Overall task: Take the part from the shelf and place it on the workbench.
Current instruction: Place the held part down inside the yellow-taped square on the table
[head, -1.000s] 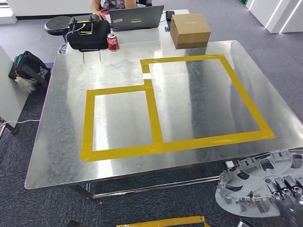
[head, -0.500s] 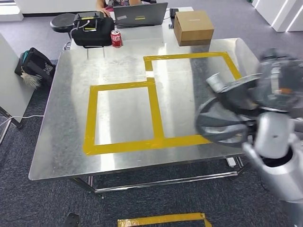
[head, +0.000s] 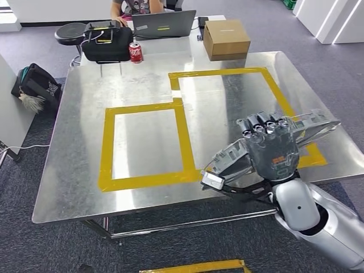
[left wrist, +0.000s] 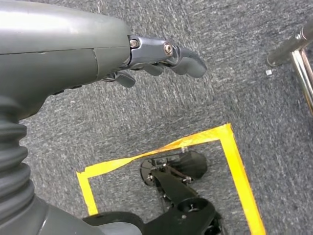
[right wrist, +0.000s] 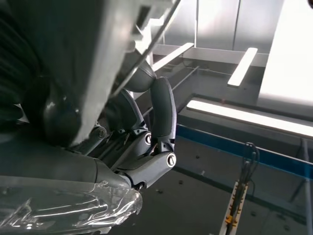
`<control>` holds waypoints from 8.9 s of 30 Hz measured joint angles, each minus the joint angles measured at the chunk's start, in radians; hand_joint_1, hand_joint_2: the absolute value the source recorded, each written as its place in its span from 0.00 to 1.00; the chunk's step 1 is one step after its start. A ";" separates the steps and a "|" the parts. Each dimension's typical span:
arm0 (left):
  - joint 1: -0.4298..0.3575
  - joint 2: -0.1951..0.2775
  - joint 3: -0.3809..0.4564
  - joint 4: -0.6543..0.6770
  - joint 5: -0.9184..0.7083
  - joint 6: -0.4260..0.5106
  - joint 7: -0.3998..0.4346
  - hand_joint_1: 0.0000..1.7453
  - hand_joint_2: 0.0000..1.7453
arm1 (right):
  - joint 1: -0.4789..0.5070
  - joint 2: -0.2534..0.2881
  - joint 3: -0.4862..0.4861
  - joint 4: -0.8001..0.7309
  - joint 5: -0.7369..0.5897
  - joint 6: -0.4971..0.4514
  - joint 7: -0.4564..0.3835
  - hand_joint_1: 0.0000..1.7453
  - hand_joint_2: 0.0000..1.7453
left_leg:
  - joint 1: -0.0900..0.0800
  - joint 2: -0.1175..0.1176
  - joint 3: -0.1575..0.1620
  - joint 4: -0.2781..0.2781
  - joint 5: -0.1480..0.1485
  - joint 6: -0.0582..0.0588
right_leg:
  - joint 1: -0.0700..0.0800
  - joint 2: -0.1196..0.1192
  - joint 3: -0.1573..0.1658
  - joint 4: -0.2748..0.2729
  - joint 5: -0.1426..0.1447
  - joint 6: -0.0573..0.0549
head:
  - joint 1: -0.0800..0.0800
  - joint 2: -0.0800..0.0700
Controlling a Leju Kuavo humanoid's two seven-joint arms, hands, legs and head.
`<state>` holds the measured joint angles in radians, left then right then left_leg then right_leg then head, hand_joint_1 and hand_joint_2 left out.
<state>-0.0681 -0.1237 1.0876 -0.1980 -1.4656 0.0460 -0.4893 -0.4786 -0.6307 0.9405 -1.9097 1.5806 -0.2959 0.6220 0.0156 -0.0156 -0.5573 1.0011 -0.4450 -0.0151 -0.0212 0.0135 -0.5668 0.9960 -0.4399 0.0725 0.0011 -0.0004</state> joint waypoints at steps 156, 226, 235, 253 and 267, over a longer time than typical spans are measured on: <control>0.015 0.022 0.132 -0.007 0.094 -0.001 -0.009 0.00 1.00 | 0.884 0.869 -1.773 -0.121 -0.445 0.243 -1.215 1.00 1.00 | -0.016 -0.013 0.027 0.005 -0.033 0.032 | 0.025 -0.009 -0.022 0.120 -0.073 -0.034 | -0.005 -0.001; -0.018 0.043 0.148 -0.008 0.062 -0.033 0.025 0.00 1.00 | 0.842 0.623 -1.617 0.181 -0.172 0.355 -1.016 1.00 1.00 | -0.014 -0.008 0.042 0.003 -0.046 0.025 | 0.042 0.015 0.033 0.009 -0.028 -0.037 | 0.005 -0.001; -0.019 0.044 0.148 -0.008 0.065 -0.031 0.028 0.00 1.00 | 0.922 0.534 -1.419 0.181 -0.220 0.130 -0.866 1.00 1.00 | -0.014 -0.007 0.040 0.003 -0.045 0.024 | 0.042 0.015 0.035 0.009 -0.027 -0.038 | 0.005 -0.001; -0.025 0.046 0.139 -0.008 0.065 -0.002 0.033 0.00 1.00 | 0.971 0.420 -1.187 0.198 -0.204 -0.015 -0.756 1.00 1.00 | -0.015 -0.008 0.036 0.003 -0.044 0.024 | 0.042 0.014 0.030 0.012 -0.027 -0.038 | 0.005 -0.001; -0.025 0.050 0.120 -0.008 0.080 0.006 0.023 0.00 0.00 | 1.017 0.396 -1.204 0.199 -0.229 -0.015 -0.780 0.00 1.00 | -0.015 -0.010 0.034 0.003 -0.043 0.024 | 0.042 0.012 0.026 0.012 -0.028 -0.038 | 0.005 -0.001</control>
<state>-0.0934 -0.0736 1.2080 -0.2056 -1.3852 0.0517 -0.4662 0.5387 -0.2346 -0.2635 -1.7109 1.3520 -0.3113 -0.1585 0.0009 -0.0253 -0.5233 1.0037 -0.4884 0.0086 0.0205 0.0253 -0.5405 1.0080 -0.4675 0.0341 0.0065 -0.0011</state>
